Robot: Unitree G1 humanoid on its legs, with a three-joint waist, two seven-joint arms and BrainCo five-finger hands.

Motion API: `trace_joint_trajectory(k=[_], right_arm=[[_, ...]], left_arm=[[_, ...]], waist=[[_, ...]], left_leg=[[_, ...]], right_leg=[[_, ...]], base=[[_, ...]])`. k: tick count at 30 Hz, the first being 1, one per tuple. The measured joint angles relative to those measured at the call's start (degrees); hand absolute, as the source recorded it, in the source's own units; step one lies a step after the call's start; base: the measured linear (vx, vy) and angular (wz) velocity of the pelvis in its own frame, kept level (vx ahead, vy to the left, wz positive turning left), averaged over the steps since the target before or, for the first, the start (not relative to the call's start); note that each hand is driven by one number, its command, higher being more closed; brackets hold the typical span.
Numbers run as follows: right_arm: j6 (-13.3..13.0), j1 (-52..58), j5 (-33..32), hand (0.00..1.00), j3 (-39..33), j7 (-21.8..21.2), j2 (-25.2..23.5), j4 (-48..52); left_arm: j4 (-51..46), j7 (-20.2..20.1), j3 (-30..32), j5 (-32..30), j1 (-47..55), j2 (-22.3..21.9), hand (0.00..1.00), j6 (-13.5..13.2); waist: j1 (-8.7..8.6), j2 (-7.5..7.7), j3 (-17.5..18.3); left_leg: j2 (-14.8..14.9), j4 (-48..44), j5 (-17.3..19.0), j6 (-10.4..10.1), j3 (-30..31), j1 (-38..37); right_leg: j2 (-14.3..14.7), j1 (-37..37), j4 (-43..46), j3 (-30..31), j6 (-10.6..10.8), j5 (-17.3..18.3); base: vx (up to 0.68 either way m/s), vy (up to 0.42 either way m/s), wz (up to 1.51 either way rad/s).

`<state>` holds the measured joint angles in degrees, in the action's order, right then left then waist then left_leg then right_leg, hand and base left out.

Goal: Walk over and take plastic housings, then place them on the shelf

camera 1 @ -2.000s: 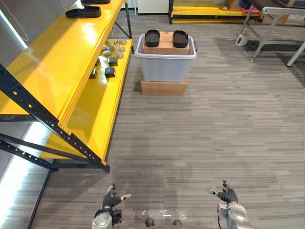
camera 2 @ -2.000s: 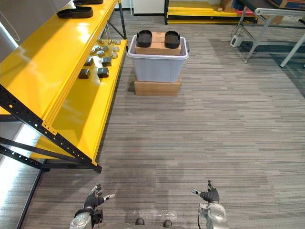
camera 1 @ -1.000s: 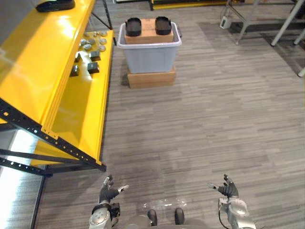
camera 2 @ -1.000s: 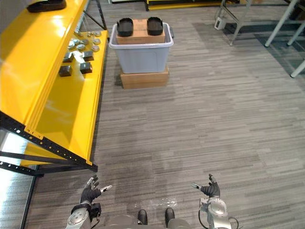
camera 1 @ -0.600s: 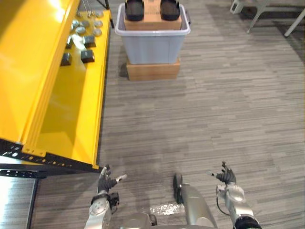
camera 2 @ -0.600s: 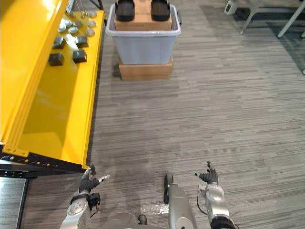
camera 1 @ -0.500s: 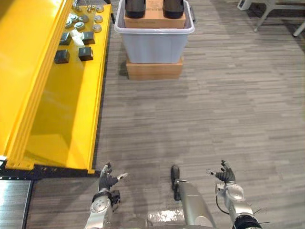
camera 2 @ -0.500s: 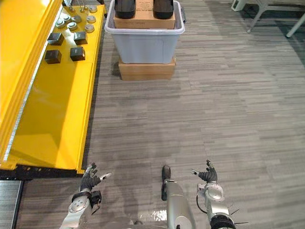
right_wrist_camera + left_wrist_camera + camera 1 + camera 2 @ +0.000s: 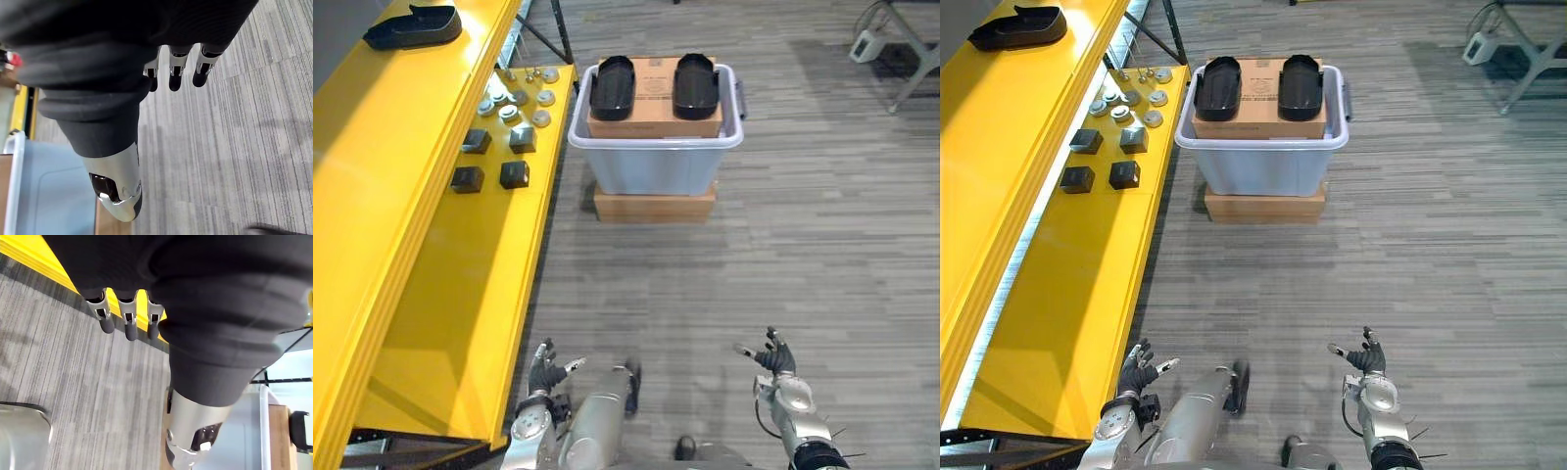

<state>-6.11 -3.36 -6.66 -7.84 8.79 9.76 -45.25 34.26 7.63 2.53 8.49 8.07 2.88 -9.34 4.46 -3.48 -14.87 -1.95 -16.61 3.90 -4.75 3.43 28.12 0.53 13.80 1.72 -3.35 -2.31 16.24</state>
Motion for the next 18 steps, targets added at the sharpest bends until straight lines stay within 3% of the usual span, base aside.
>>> trace_joint_trajectory(k=[1,2,3,4,5,6,7,8,9,11,12,15,17,18], right_arm=[[0.2,0.2,0.0,0.0,-0.3,0.0,-0.9,-0.8],[0.2,0.7,0.0,0.0,-0.4,-0.1,-1.5,-0.8],[0.2,1.6,0.0,0.0,-0.8,-0.1,-1.9,-0.3],[0.3,2.0,0.0,0.0,-0.9,-0.1,-2.0,0.3],[0.2,3.0,0.1,0.0,-1.6,-0.2,-2.6,1.6],[0.2,3.5,0.2,0.0,-2.6,-0.3,-3.2,1.8],[0.2,4.0,0.3,0.0,-2.8,-0.3,-3.5,1.9],[0.2,4.7,0.3,0.0,-2.8,-0.5,-4.1,2.3],[0.2,5.5,0.4,0.0,-2.6,-1.0,-4.9,3.0],[0.2,6.8,0.5,0.0,-1.8,-1.4,-5.6,4.2],[0.2,7.3,0.5,0.0,-1.7,-1.4,-5.8,5.1],[0.1,7.8,0.4,0.0,-1.7,-1.4,-6.1,5.2],[0.2,7.6,0.4,0.0,-1.8,-1.4,-6.0,3.6],[0.2,7.7,0.4,0.0,-1.7,-1.3,-6.1,2.8]], left_arm=[[0.4,0.0,0.2,0.0,0.6,0.3,0.0,0.2],[0.4,0.0,0.4,0.0,0.7,0.2,0.0,0.2],[-0.1,0.0,0.3,0.0,0.6,0.0,0.0,0.2],[-0.1,0.0,0.2,0.0,0.6,-0.1,0.0,0.2],[0.0,-0.1,-0.4,-0.1,0.7,-0.2,0.0,0.2],[0.0,-0.1,-0.7,-0.1,0.6,-0.3,0.0,0.3],[0.0,-0.1,-0.9,-0.1,0.4,-0.2,0.0,0.3],[0.0,0.0,-0.9,0.0,-0.1,-0.3,0.0,0.4],[0.0,0.0,-0.9,0.0,-0.7,-0.3,0.0,0.4],[0.0,0.1,-0.8,0.0,-1.3,-0.4,0.0,0.4],[-0.1,0.1,-0.8,0.0,-1.7,-0.4,0.0,0.3],[0.1,0.0,-0.6,0.0,-2.2,-0.4,0.0,0.2],[1.3,0.1,-0.3,0.0,-2.0,-0.6,0.0,0.2],[2.3,0.1,-0.2,0.0,-1.9,-0.2,0.0,0.2]], waist=[[0.31,0.72,0.5],[0.29,2.22,1.0],[0.38,3.83,1.7],[0.74,4.55,2.1],[0.98,5.75,2.6],[0.55,5.95,2.5],[0.07,6.11,2.5],[-0.61,6.16,2.5],[-0.61,6.05,2.4],[-1.02,5.37,2.5],[-1.75,4.88,2.8],[-3.05,5.03,3.0],[-3.54,5.07,3.4],[-3.67,5.33,3.6]], left_leg=[[-0.3,-2.1,-4.3,0.6,-0.9,-0.2],[-1.2,-3.8,-5.5,2.2,-2.0,0.0],[-2.1,-6.3,-3.1,5.4,-3.8,0.4],[-2.5,-7.4,-1.9,6.2,-4.6,0.2],[-3.8,-9.2,0.8,8.4,-5.4,-1.9],[-4.5,-9.8,3.7,9.7,-5.5,-5.8],[-4.9,-9.8,4.8,10.2,-5.4,-8.0],[-5.4,-9.7,6.3,10.9,-5.1,-12.4],[-5.4,-8.7,6.8,11.6,-5.0,-17.1],[-4.5,-5.3,7.4,12.5,-3.1,-24.1],[-3.7,-2.9,8.6,12.4,-1.6,-27.8],[-2.9,-0.7,11.2,11.4,0.6,-32.0],[-2.0,0.7,11.9,10.4,1.6,-35.0],[-1.8,0.9,12.8,8.8,3.1,-35.9]], right_leg=[[-0.9,1.5,0.3,0.6,0.3,1.6],[-2.0,1.7,1.6,0.9,0.0,2.1],[-4.0,0.5,5.8,2.2,0.1,2.1],[-4.9,-0.5,8.9,2.8,0.1,2.1],[-6.0,-3.0,18.1,4.2,1.7,1.3],[-6.7,-6.8,32.0,5.6,7.8,-3.0],[-6.8,-9.4,40.2,6.4,10.5,-6.0],[-7.1,-14.5,55.3,6.8,11.6,-7.1],[-8.1,-19.9,65.5,5.2,10.4,-6.5],[-9.2,-25.5,69.6,0.5,6.4,-4.6],[-9.3,-29.1,67.7,-2.3,4.7,-3.4],[-9.7,-34.4,54.5,-5.5,5.2,-2.0],[-8.1,-34.5,33.3,-5.8,5.8,-3.7],[-6.5,-33.3,20.4,-4.2,6.1,-8.2]], base=[[0.6,0.178,-0.32],[0.66,0.19,-0.15],[0.68,0.179,-0.1],[0.69,0.178,-0.21],[0.65,0.163,-0.18],[0.64,0.153,-0.11],[0.61,0.137,0.1],[0.66,0.112,0.05],[0.63,0.097,0.01],[0.5,0.054,0.07],[0.43,0.016,0.3],[0.4,-0.057,0.42],[0.44,-0.146,0.41],[0.43,-0.18,0.57]])
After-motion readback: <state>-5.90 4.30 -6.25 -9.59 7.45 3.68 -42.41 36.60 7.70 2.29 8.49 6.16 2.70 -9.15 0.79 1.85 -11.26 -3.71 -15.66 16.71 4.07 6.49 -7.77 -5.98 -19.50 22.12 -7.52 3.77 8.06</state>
